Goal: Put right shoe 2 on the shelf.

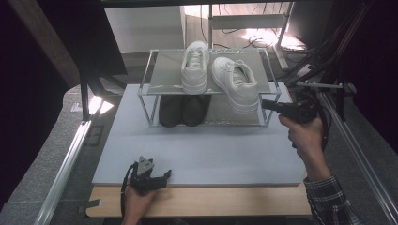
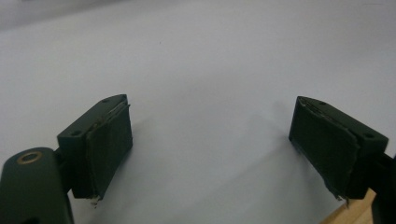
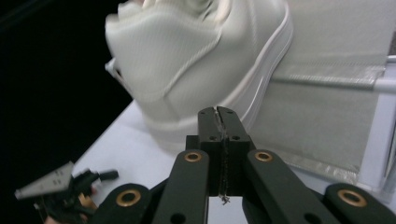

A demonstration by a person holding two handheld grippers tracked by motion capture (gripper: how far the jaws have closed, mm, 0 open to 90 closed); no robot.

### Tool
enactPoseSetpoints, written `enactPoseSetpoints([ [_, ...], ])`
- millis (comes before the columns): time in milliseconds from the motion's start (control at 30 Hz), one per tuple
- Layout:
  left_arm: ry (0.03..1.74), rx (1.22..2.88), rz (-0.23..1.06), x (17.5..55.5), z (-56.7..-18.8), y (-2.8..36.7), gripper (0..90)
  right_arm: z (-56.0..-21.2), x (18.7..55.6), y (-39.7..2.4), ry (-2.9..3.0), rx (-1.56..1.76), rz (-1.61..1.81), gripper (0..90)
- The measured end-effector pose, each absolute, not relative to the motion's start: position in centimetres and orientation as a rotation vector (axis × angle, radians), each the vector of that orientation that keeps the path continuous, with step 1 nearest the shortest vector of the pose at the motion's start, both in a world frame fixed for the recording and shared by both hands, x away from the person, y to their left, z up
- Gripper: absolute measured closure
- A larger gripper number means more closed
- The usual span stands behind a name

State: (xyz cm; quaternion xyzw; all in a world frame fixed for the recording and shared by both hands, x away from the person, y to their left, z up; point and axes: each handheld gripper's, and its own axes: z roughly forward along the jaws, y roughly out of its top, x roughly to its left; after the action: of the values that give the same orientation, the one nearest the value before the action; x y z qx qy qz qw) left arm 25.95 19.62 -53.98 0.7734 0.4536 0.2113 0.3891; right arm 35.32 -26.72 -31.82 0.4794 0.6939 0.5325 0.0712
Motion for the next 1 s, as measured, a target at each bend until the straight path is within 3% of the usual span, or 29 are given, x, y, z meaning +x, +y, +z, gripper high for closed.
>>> enactPoseSetpoints([
  [533,1.153,1.966,0.538,25.9,-54.0,19.6,13.0,-33.5,35.5,-25.2,2.098,1.400,1.636,89.5],
  [1000,1.153,1.966,0.538,25.9,-54.0,19.6,13.0,-34.0,38.0,-22.2,2.080,1.413,1.612,89.5],
])
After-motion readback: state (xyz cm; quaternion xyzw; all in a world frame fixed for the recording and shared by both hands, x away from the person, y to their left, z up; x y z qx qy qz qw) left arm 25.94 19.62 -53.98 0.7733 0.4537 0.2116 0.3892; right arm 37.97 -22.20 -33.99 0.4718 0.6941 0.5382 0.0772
